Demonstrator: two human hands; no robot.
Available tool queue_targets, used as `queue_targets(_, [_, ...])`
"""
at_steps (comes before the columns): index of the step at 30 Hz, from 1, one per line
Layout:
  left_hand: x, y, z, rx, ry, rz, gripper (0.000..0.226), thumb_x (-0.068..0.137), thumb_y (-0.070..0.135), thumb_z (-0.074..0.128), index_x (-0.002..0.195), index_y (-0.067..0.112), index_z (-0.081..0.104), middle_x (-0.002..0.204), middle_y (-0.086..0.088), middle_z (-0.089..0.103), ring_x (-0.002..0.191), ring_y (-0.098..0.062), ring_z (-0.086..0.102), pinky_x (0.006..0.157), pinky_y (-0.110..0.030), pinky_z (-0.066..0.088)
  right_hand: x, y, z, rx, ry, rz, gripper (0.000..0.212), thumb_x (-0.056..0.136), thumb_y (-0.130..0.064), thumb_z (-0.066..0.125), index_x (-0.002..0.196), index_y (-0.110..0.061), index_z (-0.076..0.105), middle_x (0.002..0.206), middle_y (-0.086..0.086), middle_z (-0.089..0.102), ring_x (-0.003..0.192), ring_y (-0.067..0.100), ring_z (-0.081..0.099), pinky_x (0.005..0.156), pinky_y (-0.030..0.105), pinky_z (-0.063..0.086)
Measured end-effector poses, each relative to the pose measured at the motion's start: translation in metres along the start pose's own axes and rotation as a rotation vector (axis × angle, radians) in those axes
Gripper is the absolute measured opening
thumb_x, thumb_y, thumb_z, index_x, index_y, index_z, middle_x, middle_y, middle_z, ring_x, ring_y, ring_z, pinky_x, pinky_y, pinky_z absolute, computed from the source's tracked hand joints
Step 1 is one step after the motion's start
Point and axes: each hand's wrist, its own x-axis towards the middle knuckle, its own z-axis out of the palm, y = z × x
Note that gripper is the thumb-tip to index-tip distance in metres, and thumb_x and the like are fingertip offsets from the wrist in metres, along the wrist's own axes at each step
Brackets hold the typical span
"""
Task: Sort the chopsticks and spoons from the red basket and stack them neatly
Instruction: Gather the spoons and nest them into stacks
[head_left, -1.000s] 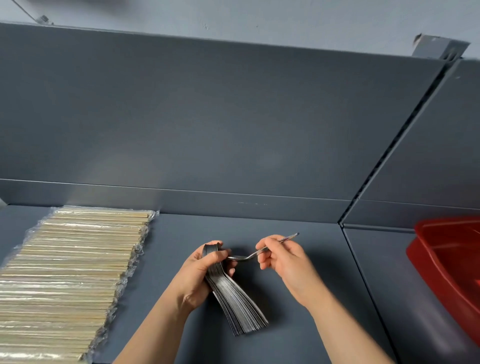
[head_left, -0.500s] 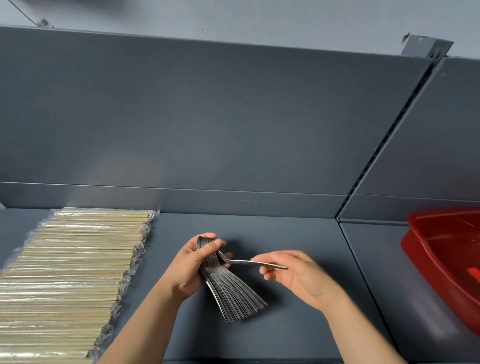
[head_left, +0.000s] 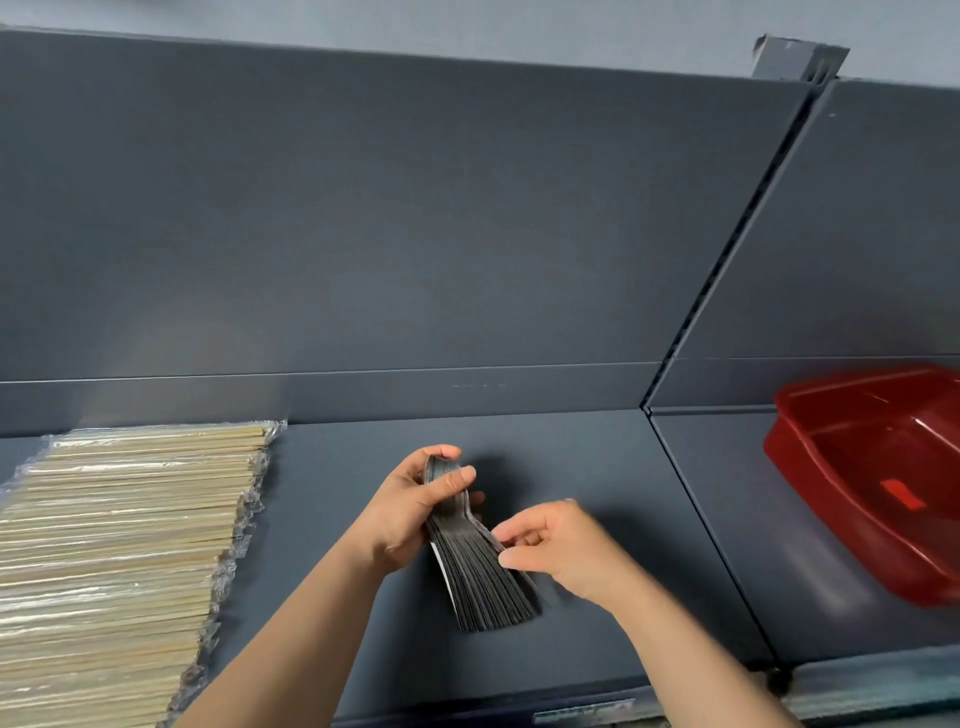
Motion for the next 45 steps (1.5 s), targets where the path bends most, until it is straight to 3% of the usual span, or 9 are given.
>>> queue_targets(5, [0.008,-0.010,0.019,0.047,-0.096,-0.020,0.035,0.074,-0.010,0.069,0.100,0.012,0.062,0.088,-0.013,0.067,0.072,-0.029,0.069,0.060,-0.039,0.059,-0.002,0.010,0.002,0.104,0.070,0.025,0.020,0.075,-0.007,0.076,0.067,-0.025,0.074,0.059,-0.004,0.069,0.052,0.006,0.058,0.052,0.020,0.048])
queue_targets(9, [0.011,-0.017,0.033,0.059,-0.155,-0.022,0.034,0.083,-0.014,0.060,0.109,0.009,0.058,0.099,-0.015,0.067,0.079,-0.027,0.068,0.067,-0.035,0.060,-0.003,0.010,-0.010,0.139,0.036,0.073,0.015,0.077,-0.003,0.077,0.079,-0.015,0.067,0.056,-0.003,0.067,0.048,0.007,0.060,0.046,0.020,0.048])
queue_targets(20, [0.009,-0.043,0.062,0.187,-0.230,0.024,0.044,0.073,0.010,0.072,0.115,0.008,0.058,0.102,-0.012,0.067,0.092,-0.023,0.064,0.086,-0.034,0.054,-0.011,0.024,-0.047,0.076,-0.112,0.104,0.023,0.074,0.000,0.079,0.083,-0.009,0.060,0.056,0.002,0.067,0.049,0.014,0.065,0.048,0.023,0.052])
queue_targets(25, [0.007,-0.063,0.070,0.561,-0.111,0.303,0.026,0.083,0.018,0.073,0.106,0.015,0.061,0.089,0.002,0.065,0.080,-0.008,0.060,0.080,-0.022,0.050,-0.015,0.029,-0.055,0.028,-0.185,0.100,0.027,0.074,0.005,0.077,0.082,-0.009,0.055,0.054,0.001,0.066,0.048,0.012,0.063,0.047,0.023,0.052])
queue_targets(28, [0.005,-0.068,0.073,0.721,-0.032,0.448,0.025,0.083,0.028,0.074,0.103,0.020,0.061,0.085,0.011,0.064,0.077,-0.005,0.059,0.080,-0.024,0.050,-0.016,0.031,-0.057,0.016,-0.209,0.069,0.027,0.075,0.006,0.076,0.081,-0.009,0.054,0.052,0.001,0.064,0.045,0.011,0.062,0.045,0.021,0.050])
queue_targets(33, [0.000,-0.071,0.069,0.902,0.091,0.517,0.031,0.079,0.046,0.067,0.101,0.024,0.060,0.087,0.008,0.067,0.083,-0.016,0.063,0.084,-0.037,0.051,-0.014,0.033,-0.053,-0.015,-0.226,0.005,0.029,0.074,0.004,0.076,0.084,-0.012,0.054,0.053,-0.002,0.062,0.048,0.010,0.064,0.045,0.020,0.049])
queue_targets(38, [-0.003,-0.078,0.061,1.157,0.259,0.602,0.039,0.083,0.050,0.055,0.107,0.020,0.063,0.087,0.017,0.061,0.085,-0.015,0.054,0.088,-0.034,0.040,-0.013,0.042,-0.046,-0.095,-0.176,-0.020,0.028,0.074,-0.005,0.080,0.083,-0.021,0.060,0.060,-0.001,0.065,0.052,0.012,0.064,0.052,0.024,0.054])
queue_targets(42, [-0.001,-0.080,0.063,1.277,0.287,0.587,0.043,0.086,0.053,0.045,0.111,0.023,0.064,0.094,0.011,0.066,0.090,-0.018,0.052,0.090,-0.033,0.033,-0.020,0.051,-0.046,-0.126,-0.075,-0.042,0.022,0.074,-0.011,0.081,0.079,-0.026,0.065,0.064,-0.006,0.063,0.051,0.012,0.064,0.055,0.023,0.051])
queue_targets(45, [0.000,-0.081,0.065,1.289,0.265,0.569,0.045,0.087,0.054,0.041,0.115,0.024,0.062,0.099,0.009,0.066,0.089,-0.015,0.045,0.091,-0.035,0.034,-0.026,0.056,-0.045,-0.083,-0.037,-0.052,0.022,0.077,-0.011,0.079,0.096,-0.017,0.070,0.063,-0.005,0.063,0.050,0.006,0.061,0.050,0.017,0.048])
